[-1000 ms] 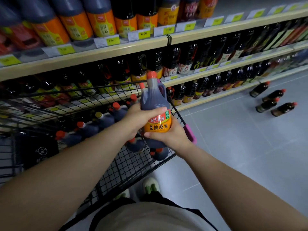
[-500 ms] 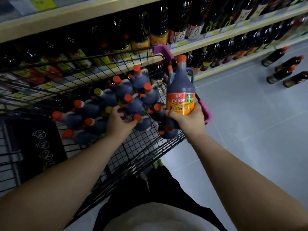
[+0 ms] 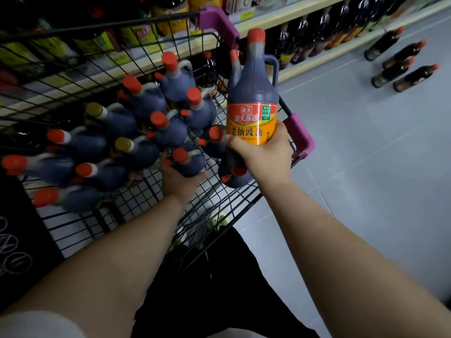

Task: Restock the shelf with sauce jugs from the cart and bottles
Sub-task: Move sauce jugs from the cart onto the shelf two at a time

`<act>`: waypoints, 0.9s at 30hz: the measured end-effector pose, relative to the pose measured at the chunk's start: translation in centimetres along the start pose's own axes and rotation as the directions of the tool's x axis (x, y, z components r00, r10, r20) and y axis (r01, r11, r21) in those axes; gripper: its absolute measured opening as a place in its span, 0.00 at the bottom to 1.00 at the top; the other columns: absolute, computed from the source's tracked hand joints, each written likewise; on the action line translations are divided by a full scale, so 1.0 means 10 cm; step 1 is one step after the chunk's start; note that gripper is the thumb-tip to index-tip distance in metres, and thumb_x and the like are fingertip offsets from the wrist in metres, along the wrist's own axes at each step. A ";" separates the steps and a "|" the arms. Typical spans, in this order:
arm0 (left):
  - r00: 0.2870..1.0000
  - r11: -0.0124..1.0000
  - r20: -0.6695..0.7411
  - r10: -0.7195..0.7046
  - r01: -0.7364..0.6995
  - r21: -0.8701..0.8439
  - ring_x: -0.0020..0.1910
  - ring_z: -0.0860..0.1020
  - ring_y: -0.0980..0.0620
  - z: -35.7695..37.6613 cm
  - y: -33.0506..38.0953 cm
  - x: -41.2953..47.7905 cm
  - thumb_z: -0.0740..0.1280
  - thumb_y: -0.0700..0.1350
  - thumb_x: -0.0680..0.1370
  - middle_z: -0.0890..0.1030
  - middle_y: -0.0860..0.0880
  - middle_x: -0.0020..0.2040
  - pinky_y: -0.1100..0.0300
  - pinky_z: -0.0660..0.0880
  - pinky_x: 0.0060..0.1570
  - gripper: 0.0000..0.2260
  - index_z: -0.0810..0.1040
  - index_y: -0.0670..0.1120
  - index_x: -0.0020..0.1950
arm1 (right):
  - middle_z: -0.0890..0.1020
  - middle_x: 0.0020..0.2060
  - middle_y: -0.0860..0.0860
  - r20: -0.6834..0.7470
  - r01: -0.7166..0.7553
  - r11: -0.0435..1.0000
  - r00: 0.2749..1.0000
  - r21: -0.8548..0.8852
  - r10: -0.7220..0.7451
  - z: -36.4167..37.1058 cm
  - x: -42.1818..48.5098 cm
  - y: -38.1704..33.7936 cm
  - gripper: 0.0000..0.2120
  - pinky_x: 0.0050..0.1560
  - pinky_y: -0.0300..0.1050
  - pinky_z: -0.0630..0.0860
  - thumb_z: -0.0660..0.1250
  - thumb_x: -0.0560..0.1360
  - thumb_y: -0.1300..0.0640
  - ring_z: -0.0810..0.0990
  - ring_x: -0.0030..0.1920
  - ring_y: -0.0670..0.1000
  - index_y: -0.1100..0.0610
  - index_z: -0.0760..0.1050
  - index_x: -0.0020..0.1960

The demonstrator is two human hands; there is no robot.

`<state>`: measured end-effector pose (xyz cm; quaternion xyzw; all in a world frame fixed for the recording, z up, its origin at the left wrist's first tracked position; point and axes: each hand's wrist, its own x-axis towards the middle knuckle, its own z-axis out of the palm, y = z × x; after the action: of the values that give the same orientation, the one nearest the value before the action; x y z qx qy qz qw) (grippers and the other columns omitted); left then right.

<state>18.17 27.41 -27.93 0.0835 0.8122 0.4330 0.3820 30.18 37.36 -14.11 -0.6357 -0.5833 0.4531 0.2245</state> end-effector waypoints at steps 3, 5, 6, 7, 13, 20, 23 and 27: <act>0.999 1.000 -0.047 -0.023 0.022 -0.018 0.52 0.80 0.56 0.12 -0.05 0.05 0.83 0.45 0.58 0.79 0.52 0.58 0.80 0.71 0.43 0.41 0.68 0.46 0.66 | 0.78 0.42 0.39 -0.010 0.013 0.999 1.000 -0.033 -0.014 0.01 0.00 0.02 0.32 0.45 0.43 0.80 0.81 0.58 0.44 0.79 0.43 0.40 0.46 0.66 0.54; 0.995 0.999 -0.091 -0.037 0.036 -0.010 0.53 0.79 0.55 0.14 -0.06 0.06 0.83 0.48 0.56 0.78 0.52 0.60 0.73 0.74 0.48 0.46 0.63 0.49 0.69 | 0.77 0.42 0.39 0.005 0.022 0.999 1.000 -0.044 -0.022 0.03 0.00 0.02 0.32 0.45 0.43 0.80 0.80 0.59 0.44 0.78 0.43 0.39 0.46 0.65 0.55; 0.993 0.999 -0.108 -0.038 0.038 0.003 0.54 0.79 0.54 0.16 -0.08 0.07 0.83 0.49 0.55 0.78 0.52 0.60 0.67 0.76 0.51 0.48 0.62 0.50 0.69 | 0.77 0.43 0.39 0.007 0.020 0.999 1.000 -0.050 -0.019 0.03 0.00 0.03 0.33 0.46 0.44 0.80 0.80 0.59 0.43 0.79 0.44 0.40 0.46 0.65 0.55; 0.991 0.999 -0.127 -0.033 0.036 0.019 0.54 0.79 0.53 0.17 -0.08 0.08 0.82 0.51 0.55 0.78 0.51 0.60 0.63 0.76 0.53 0.48 0.61 0.51 0.69 | 0.77 0.43 0.39 0.005 0.021 0.998 1.000 -0.053 -0.021 0.03 0.00 0.04 0.33 0.47 0.45 0.80 0.80 0.58 0.43 0.79 0.45 0.40 0.46 0.65 0.55; 0.990 0.998 -0.132 0.040 -0.032 0.058 0.51 0.79 0.51 0.13 -0.04 0.07 0.80 0.46 0.59 0.79 0.51 0.56 0.62 0.72 0.49 0.35 0.66 0.50 0.61 | 0.78 0.47 0.41 0.005 0.023 0.998 1.000 -0.057 -0.022 0.06 -0.01 0.03 0.35 0.50 0.50 0.81 0.80 0.58 0.42 0.80 0.48 0.43 0.45 0.64 0.57; 0.998 0.992 -0.051 0.035 -0.029 0.126 0.53 0.77 0.47 -0.29 0.31 -0.22 0.81 0.43 0.62 0.75 0.46 0.59 0.63 0.70 0.46 0.37 0.64 0.45 0.64 | 0.81 0.48 0.45 0.065 -0.051 0.999 0.997 -0.011 0.052 0.06 -0.14 -0.12 0.40 0.50 0.53 0.82 0.79 0.52 0.40 0.82 0.47 0.47 0.50 0.69 0.59; 1.000 0.989 -0.014 -0.026 0.028 0.146 0.61 0.75 0.42 -0.57 0.49 -0.33 0.81 0.46 0.61 0.74 0.44 0.64 0.59 0.69 0.52 0.40 0.63 0.44 0.67 | 0.82 0.47 0.47 0.108 -0.094 0.996 0.990 0.009 0.092 0.04 -0.29 -0.20 0.40 0.49 0.54 0.82 0.78 0.50 0.39 0.83 0.46 0.50 0.50 0.70 0.57; 0.997 0.995 0.071 0.001 -0.008 0.102 0.59 0.76 0.46 -1.04 0.80 -0.48 0.83 0.46 0.57 0.77 0.48 0.61 0.52 0.75 0.57 0.42 0.67 0.45 0.66 | 0.83 0.47 0.49 0.179 -0.122 0.992 0.977 0.045 0.112 -0.01 -0.59 -0.41 0.39 0.49 0.55 0.82 0.78 0.49 0.40 0.83 0.47 0.51 0.51 0.71 0.57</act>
<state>12.78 23.39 -15.68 0.1202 0.8190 0.3884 0.4049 28.55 32.66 -8.88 -0.6196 -0.5496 0.5363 0.1627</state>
